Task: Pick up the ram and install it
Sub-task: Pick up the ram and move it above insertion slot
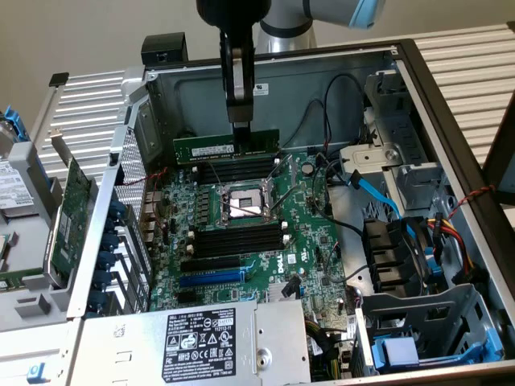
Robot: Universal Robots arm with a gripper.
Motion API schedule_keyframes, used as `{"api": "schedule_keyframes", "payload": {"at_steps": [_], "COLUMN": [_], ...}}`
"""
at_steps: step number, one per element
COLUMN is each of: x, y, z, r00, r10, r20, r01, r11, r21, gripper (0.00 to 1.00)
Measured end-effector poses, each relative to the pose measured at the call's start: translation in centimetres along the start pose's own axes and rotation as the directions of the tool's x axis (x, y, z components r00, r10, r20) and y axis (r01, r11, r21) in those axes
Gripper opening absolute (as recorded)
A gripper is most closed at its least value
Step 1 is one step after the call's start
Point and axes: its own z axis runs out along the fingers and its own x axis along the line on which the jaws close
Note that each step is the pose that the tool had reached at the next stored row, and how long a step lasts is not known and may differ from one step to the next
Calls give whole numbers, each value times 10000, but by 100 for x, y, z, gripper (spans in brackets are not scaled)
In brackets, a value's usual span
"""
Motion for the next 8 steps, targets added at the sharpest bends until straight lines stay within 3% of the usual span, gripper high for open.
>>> {"api": "schedule_keyframes", "payload": {"at_steps": [8], "x": [18], "y": [-12], "z": [35], "r00": [10000], "r10": [-1], "r20": [16], "r01": [1], "r11": [10000], "r21": [-4], "gripper": [12]}}
